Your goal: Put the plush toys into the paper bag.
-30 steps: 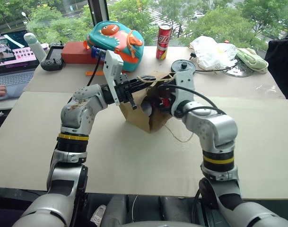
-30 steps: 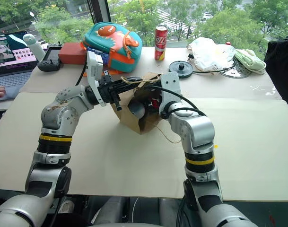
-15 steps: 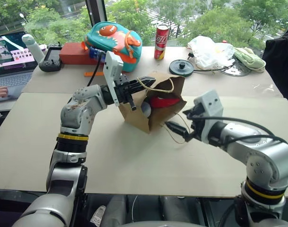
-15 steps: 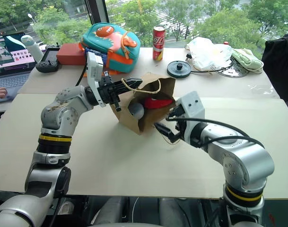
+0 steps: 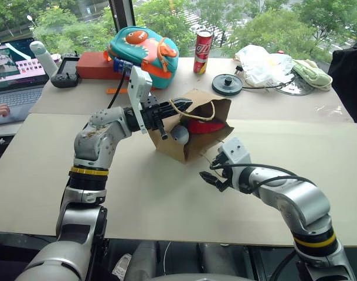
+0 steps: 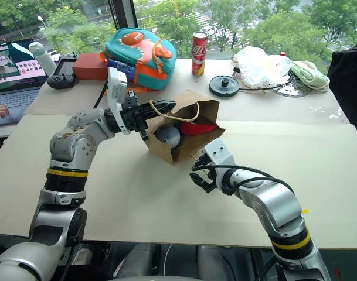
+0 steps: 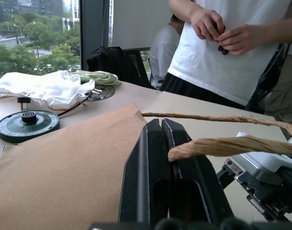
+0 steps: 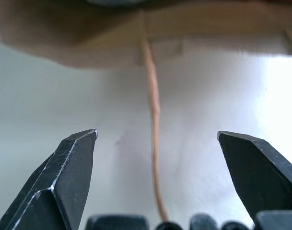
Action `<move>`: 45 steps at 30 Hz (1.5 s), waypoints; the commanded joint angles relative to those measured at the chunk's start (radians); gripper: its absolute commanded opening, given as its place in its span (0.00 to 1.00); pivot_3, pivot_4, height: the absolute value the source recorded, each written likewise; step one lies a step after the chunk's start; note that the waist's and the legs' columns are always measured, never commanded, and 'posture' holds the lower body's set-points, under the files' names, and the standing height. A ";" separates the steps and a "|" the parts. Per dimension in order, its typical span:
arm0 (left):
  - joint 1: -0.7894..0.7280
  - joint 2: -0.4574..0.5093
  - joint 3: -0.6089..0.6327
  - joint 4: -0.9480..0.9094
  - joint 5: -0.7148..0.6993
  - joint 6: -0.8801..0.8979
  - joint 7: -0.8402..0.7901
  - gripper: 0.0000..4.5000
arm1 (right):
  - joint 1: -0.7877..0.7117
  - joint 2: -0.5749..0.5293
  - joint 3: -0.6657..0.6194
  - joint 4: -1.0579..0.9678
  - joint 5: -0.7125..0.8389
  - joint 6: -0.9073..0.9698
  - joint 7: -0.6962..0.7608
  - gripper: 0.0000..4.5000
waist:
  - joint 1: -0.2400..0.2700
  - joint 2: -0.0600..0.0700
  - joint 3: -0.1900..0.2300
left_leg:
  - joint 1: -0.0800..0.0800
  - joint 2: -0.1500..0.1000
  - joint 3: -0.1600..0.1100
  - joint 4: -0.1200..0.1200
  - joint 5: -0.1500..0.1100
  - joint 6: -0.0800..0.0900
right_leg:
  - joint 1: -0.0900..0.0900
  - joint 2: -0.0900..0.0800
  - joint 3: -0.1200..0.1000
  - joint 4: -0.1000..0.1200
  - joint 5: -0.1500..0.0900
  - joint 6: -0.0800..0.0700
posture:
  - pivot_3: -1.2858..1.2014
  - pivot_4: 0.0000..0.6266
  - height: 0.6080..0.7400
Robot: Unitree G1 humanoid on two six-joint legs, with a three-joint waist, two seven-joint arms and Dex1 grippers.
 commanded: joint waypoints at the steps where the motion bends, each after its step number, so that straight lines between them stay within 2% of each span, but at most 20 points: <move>1: -0.008 0.004 0.001 -0.045 -0.012 -0.003 -0.001 0.00 | -0.004 0.011 -0.012 -0.007 -0.010 -0.056 0.010 0.77 | -0.001 0.000 0.000 | 0.000 0.000 0.000 0.000 0.000 0.000 | 0.000 0.000 0.000 0.000 0.000 0.000 | 0.52 0.24 0.99; 11: -0.008 0.003 0.000 -0.044 -0.013 -0.003 0.002 0.00 | -0.005 0.037 -0.030 -0.042 0.016 -0.028 0.027 0.02 | 0.000 0.000 0.000 | 0.000 0.000 0.000 0.000 0.000 0.000 | 0.000 0.000 0.000 0.000 0.000 0.000 | 0.52 0.24 0.99; 19: -0.014 0.001 -0.003 -0.036 -0.013 -0.006 -0.004 0.00 | 0.001 0.031 -0.043 -0.066 0.022 -0.020 0.033 0.02 | 0.000 0.000 0.000 | 0.000 0.000 0.000 0.000 0.000 0.000 | 0.000 0.000 0.000 0.000 0.000 0.000 | 0.52 0.24 0.99; 24: -0.026 -0.011 0.001 -0.025 -0.024 -0.016 -0.018 0.00 | -0.028 0.030 -0.131 -0.156 0.058 -0.012 0.036 0.02 | 0.000 0.000 0.000 | 0.000 0.000 0.000 0.000 0.000 0.000 | 0.000 0.000 0.000 0.000 0.000 0.000 | 0.52 0.24 0.99; 29: -0.093 -0.069 0.076 0.012 -0.089 0.020 0.059 0.00 | -0.146 -0.057 -0.271 -0.256 0.102 0.066 0.058 0.02 | 0.003 0.000 0.000 | -0.001 0.000 -0.001 0.001 0.000 0.000 | 0.000 0.000 0.000 0.000 0.000 0.000 | 0.52 0.24 0.99; 34: -0.087 -0.116 0.155 -0.010 -0.182 0.113 0.174 0.00 | -0.282 -0.122 -0.321 -0.316 0.166 0.165 0.092 0.02 | -0.001 0.000 0.000 | 0.000 0.000 -0.001 0.000 0.000 0.001 | 0.001 0.000 -0.001 0.000 0.000 0.000 | 0.52 0.24 0.99; 41: 0.036 -0.105 0.130 -0.046 -0.176 0.133 0.176 0.00 | -0.370 -0.081 -0.260 -0.337 0.209 0.231 0.069 0.02 | -0.001 0.000 0.000 | 0.000 0.000 -0.001 0.000 0.000 0.000 | 0.000 0.000 0.000 0.001 0.000 0.000 | 0.52 0.24 0.99; 45: 0.077 -0.082 0.124 -0.038 -0.163 0.128 0.167 0.00 | -0.390 -0.029 -0.135 -0.321 0.190 0.241 0.028 0.02 | 0.000 0.000 0.000 | 0.000 0.000 -0.001 0.000 0.000 0.000 | 0.000 0.000 0.000 0.001 0.000 0.000 | 0.52 0.24 0.99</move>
